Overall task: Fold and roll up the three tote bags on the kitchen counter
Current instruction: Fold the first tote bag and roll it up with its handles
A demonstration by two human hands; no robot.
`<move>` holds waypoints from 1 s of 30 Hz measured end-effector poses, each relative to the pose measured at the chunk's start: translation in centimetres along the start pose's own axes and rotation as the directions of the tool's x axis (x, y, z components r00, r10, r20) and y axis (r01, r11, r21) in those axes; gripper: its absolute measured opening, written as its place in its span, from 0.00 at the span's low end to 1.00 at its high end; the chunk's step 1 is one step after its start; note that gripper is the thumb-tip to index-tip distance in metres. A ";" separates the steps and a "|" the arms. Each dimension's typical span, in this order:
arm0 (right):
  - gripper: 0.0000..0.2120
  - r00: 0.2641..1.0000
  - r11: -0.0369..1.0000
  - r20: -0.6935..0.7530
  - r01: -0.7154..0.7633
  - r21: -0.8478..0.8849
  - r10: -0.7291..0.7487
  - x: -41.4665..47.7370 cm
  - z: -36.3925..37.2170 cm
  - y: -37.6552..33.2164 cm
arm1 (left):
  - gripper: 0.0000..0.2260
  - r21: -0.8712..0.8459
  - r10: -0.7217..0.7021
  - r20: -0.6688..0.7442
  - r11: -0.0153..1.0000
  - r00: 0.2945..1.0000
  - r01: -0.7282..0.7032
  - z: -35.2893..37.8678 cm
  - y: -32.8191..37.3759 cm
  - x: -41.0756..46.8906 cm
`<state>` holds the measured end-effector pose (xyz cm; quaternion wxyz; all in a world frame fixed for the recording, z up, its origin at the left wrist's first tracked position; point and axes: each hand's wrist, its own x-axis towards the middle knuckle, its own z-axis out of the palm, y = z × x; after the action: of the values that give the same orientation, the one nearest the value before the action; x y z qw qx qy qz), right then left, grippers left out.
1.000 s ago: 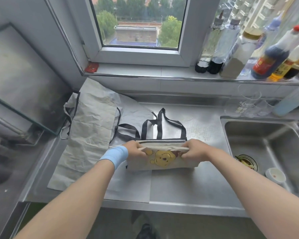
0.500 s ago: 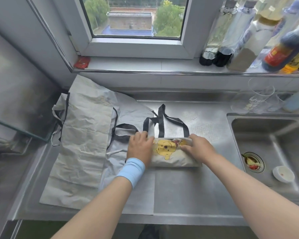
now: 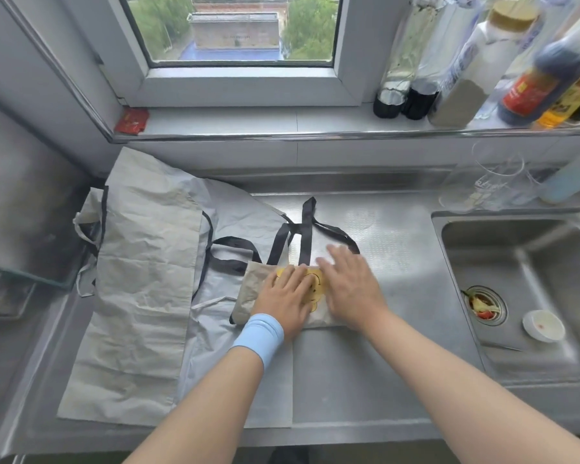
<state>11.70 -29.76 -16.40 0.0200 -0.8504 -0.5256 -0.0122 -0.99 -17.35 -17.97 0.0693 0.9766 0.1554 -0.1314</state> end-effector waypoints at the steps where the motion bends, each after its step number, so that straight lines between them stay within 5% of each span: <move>1: 0.27 0.997 0.997 0.028 0.070 0.021 -0.071 -0.4 0.8 -0.5 | 0.29 -0.001 -0.010 0.014 1.000 1.000 0.010 0.2 -0.3 0.0; 4: 0.31 0.969 0.993 0.241 0.032 0.110 -0.058 -1.3 2.5 -0.8 | 0.33 0.008 -0.041 0.008 0.999 0.999 0.041 0.7 -1.6 -0.2; 8: 0.33 0.948 0.993 0.317 -0.050 0.109 0.013 -1.8 2.9 0.6 | 0.28 0.031 -0.045 -0.010 0.998 0.999 0.045 1.6 -4.2 -0.9; 14: 0.31 0.945 0.994 0.327 -0.025 0.110 -0.012 -2.3 2.6 2.2 | 0.31 0.078 -0.107 -0.016 0.991 0.994 0.108 1.6 -6.6 -2.7; 19: 0.24 0.994 0.998 0.095 0.043 0.034 -0.046 -2.1 1.9 1.2 | 0.23 0.127 -0.070 -0.189 0.987 0.980 0.095 -0.6 -4.6 -1.9; 21: 0.19 0.987 0.983 -0.025 0.161 0.092 -0.159 -2.2 1.6 0.8 | 0.24 0.134 -0.004 -0.159 0.991 0.987 0.026 -1.8 -3.7 -1.8; 23: 0.18 0.973 0.972 0.079 0.205 0.116 -0.215 -2.7 0.7 0.7 | 0.22 0.087 0.009 -0.083 0.996 0.997 -0.002 -2.3 -3.0 -1.8; 26: 0.30 0.942 0.981 0.272 0.184 0.068 -0.195 -3.3 -0.3 0.9 | 0.21 0.011 -0.078 0.045 0.997 0.996 0.078 -2.2 -3.5 -1.9; 30: 0.26 0.945 0.979 0.256 0.188 0.077 -0.202 -2.6 -0.7 0.9 | 0.32 -0.117 -0.008 0.082 0.993 0.997 0.018 -2.7 -4.7 -2.8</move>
<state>11.31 -32.52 -15.82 -0.0291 -0.7875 -0.6053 0.1123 -4.49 -13.24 -15.05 0.1323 0.9636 0.1661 -0.1622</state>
